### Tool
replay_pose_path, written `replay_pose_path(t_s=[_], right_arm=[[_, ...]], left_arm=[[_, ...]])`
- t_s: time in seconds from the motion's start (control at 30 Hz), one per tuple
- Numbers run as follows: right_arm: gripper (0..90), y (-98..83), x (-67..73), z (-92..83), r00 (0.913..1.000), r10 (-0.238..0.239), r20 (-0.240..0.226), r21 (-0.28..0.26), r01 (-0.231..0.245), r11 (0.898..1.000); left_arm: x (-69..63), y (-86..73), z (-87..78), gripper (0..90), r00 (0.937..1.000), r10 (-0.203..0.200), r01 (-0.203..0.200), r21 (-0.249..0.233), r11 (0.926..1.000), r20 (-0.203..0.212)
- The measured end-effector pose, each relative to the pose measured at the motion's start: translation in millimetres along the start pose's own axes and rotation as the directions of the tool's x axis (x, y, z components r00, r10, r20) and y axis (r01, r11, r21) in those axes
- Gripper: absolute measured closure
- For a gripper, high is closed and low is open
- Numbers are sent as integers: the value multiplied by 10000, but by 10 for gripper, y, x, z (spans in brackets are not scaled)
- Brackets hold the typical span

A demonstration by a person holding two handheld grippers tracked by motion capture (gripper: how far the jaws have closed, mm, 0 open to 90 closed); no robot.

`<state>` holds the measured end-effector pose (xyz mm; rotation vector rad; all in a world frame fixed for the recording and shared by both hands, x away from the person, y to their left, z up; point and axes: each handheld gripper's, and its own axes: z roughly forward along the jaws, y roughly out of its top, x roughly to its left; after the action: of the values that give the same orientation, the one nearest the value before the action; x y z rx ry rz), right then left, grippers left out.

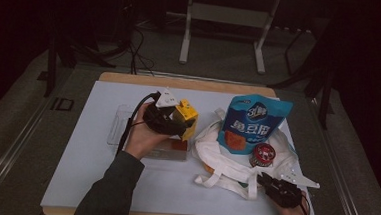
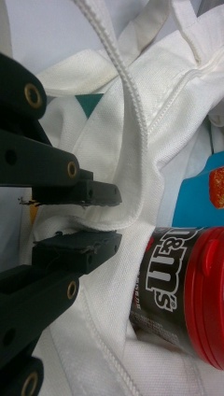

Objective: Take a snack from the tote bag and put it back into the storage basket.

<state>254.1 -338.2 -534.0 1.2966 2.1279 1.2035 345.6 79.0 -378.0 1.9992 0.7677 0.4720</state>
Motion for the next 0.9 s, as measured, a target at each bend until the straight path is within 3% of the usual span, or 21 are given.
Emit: replay_pose_path(t_s=[0.5, 0.9], right_arm=[[748, 0, -1, 0, 10000, -7, 5, -10, 7, 10000], [748, -1, 1, 0, 10000, 11, 8, -1, -11, 10000]], left_arm=[[199, -104, -150, 288, 9973, -394, 393, -29, 9992, -625], [372, -233, -242, 288, 9885, -657, 681, 130, 9976, -1365]])
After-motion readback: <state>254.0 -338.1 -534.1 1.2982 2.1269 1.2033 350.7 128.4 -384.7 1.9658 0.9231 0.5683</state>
